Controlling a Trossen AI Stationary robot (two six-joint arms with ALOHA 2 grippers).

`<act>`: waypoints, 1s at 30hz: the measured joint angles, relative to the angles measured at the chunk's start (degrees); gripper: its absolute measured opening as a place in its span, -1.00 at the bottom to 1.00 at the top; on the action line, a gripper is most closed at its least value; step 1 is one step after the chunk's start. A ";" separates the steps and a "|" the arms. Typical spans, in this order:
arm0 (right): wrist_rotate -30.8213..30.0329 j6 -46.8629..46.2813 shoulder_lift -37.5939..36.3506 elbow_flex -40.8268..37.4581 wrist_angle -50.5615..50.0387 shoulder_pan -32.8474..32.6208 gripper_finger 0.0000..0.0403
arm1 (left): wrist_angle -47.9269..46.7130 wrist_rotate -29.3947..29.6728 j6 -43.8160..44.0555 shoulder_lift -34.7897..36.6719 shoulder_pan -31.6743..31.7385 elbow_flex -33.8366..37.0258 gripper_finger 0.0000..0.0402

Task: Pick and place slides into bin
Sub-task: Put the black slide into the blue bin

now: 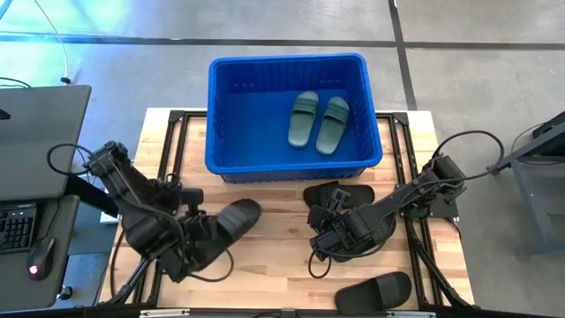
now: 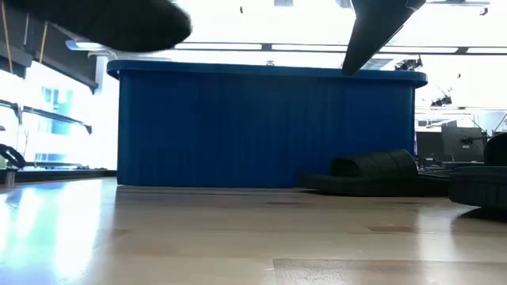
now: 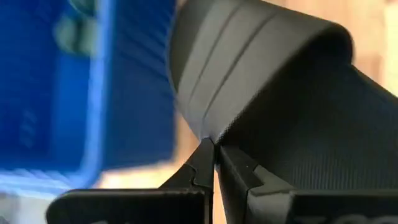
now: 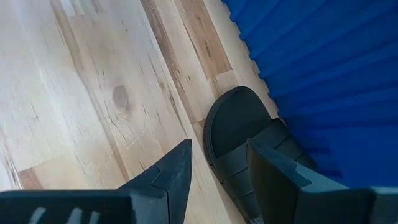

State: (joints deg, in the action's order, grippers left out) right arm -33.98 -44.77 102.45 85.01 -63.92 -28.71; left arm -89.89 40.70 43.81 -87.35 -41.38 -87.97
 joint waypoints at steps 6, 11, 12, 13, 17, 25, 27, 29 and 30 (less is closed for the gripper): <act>0.03 -0.23 0.00 0.00 0.14 0.00 -0.29 | -0.16 19.47 -9.28 0.37 4.26 -5.47 -1.00; 0.73 -0.22 0.00 0.00 0.48 -0.02 -0.29 | -0.12 30.30 -17.10 0.39 15.56 -10.69 -1.00; 1.02 -0.22 0.00 0.00 0.48 -0.02 -0.29 | -0.13 30.39 -17.79 0.42 18.59 -11.51 -1.00; 1.11 -0.22 0.00 0.00 0.46 -0.02 -0.29 | -0.11 30.37 -18.63 0.42 21.96 -12.16 -1.00; 1.22 -0.20 0.00 0.00 0.46 -0.02 -0.29 | -0.15 28.40 -20.25 0.39 36.43 -12.63 -1.00; 1.22 0.24 0.00 0.00 0.44 -0.02 -0.30 | 8.81 19.90 -33.19 -5.17 61.83 -12.59 -1.00; 1.22 0.24 0.00 0.00 0.44 -0.02 -0.29 | 13.73 18.23 -37.82 -7.63 65.34 -12.59 -1.00; 1.22 0.24 0.00 0.00 0.44 -0.01 -0.30 | 18.05 17.32 -41.29 -10.39 67.80 -12.56 -1.00; 1.22 0.24 0.00 0.00 0.42 -0.01 -0.30 | 19.62 17.28 -42.45 -11.85 68.99 -12.56 -1.00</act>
State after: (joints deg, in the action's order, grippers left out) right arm -32.75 -44.53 102.45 85.01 -63.51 -28.72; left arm -70.26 57.98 1.37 -99.20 27.60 -100.53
